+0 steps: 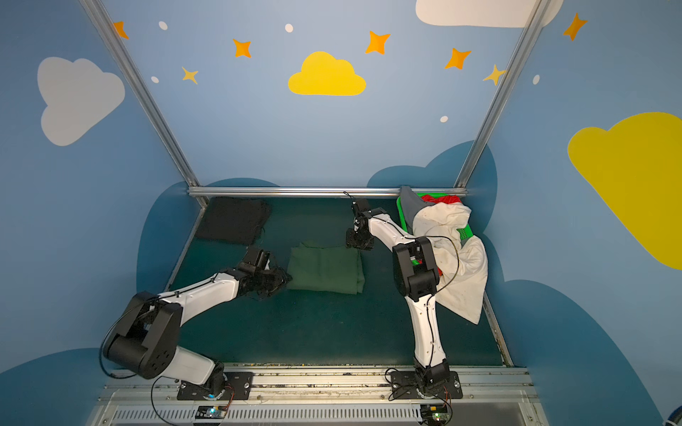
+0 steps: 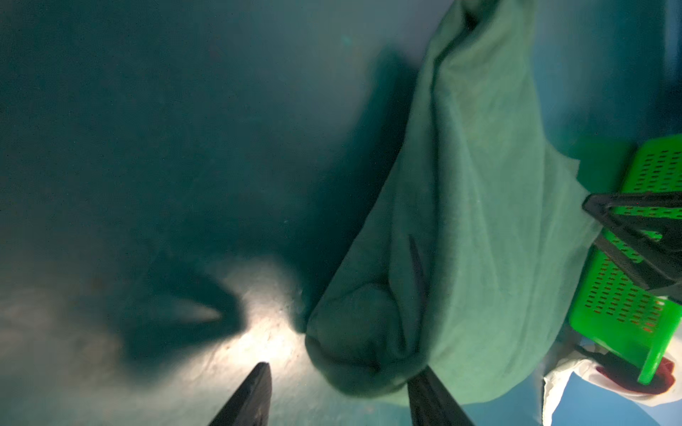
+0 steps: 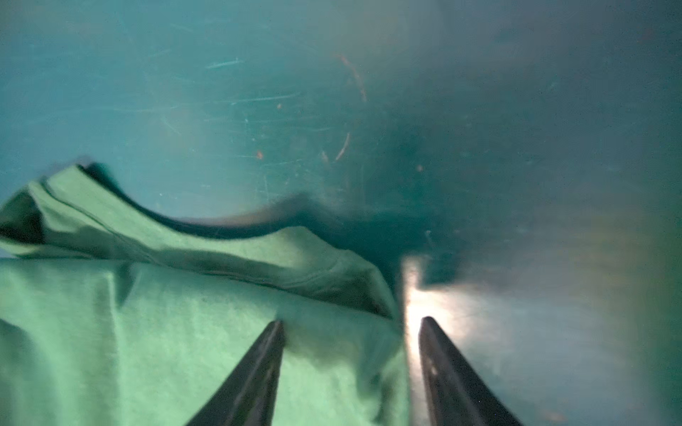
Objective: Fold and stack the t-shirts
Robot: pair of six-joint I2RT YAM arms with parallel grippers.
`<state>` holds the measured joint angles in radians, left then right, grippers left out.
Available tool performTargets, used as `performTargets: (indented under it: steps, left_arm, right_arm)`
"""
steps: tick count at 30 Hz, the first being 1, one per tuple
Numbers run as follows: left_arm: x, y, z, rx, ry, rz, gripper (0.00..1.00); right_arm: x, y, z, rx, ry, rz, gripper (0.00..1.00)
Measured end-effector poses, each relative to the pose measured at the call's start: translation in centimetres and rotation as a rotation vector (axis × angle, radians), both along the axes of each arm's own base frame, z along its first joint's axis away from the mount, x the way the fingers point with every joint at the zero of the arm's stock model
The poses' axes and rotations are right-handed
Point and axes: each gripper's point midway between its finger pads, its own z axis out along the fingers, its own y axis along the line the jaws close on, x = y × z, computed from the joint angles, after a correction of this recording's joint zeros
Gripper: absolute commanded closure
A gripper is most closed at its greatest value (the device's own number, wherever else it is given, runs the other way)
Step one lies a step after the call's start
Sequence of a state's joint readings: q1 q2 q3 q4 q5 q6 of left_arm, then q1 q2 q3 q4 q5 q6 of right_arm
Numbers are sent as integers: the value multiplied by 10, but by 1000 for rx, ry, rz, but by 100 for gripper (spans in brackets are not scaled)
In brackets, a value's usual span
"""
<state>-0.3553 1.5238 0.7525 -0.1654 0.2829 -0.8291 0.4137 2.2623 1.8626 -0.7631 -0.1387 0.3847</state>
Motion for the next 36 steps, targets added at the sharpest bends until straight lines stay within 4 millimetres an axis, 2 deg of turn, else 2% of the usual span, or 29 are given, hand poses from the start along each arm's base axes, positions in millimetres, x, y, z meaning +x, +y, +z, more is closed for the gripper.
performTargets:
  steps: [6, 13, 17, 22, 36]
  left_arm:
    - [4, -5, -14, -26, 34, -1, 58]
    - [11, -9, -13, -52, 17, 5, 76]
    - [14, -12, -19, -65, 29, 0, 84]
    - [16, -13, -22, -75, 36, 6, 96]
    - [19, -12, -21, -78, 40, 12, 96]
  right_arm:
    - [3, 0, 1, 44, 11, -26, 76]
    - [4, -3, -2, 79, 32, -60, 88]
    - [5, -2, -1, 98, 35, -70, 99]
    - [8, -2, 1, 135, 40, -86, 100]
    - [12, -10, 0, 159, 52, -122, 100]
